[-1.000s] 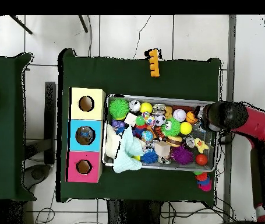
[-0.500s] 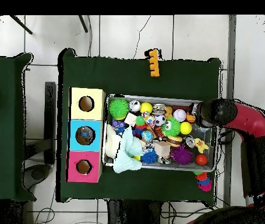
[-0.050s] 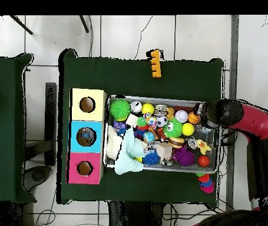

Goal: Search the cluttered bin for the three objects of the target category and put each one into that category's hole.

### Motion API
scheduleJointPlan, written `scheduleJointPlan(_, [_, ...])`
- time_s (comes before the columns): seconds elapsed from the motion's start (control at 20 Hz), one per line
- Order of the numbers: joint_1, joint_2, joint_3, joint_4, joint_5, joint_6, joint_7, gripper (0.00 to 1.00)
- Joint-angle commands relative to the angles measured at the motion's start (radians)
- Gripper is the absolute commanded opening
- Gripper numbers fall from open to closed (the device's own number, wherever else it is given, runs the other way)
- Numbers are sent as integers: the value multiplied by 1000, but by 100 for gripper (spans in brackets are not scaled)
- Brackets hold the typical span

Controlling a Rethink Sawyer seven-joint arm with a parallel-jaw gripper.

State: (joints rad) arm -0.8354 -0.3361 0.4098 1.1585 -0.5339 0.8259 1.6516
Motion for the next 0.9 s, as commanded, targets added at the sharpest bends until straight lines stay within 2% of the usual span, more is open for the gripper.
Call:
scheduleJointPlan(0.05, [-42, -108, 17, 123, -13, 49, -209, 100])
scheduleJointPlan(0.45, [-71, -144, 33, 174, -14, 52, -223, 100])
scheduleJointPlan(0.9, [-100, -135, 41, 247, -48, -56, -191, 100])
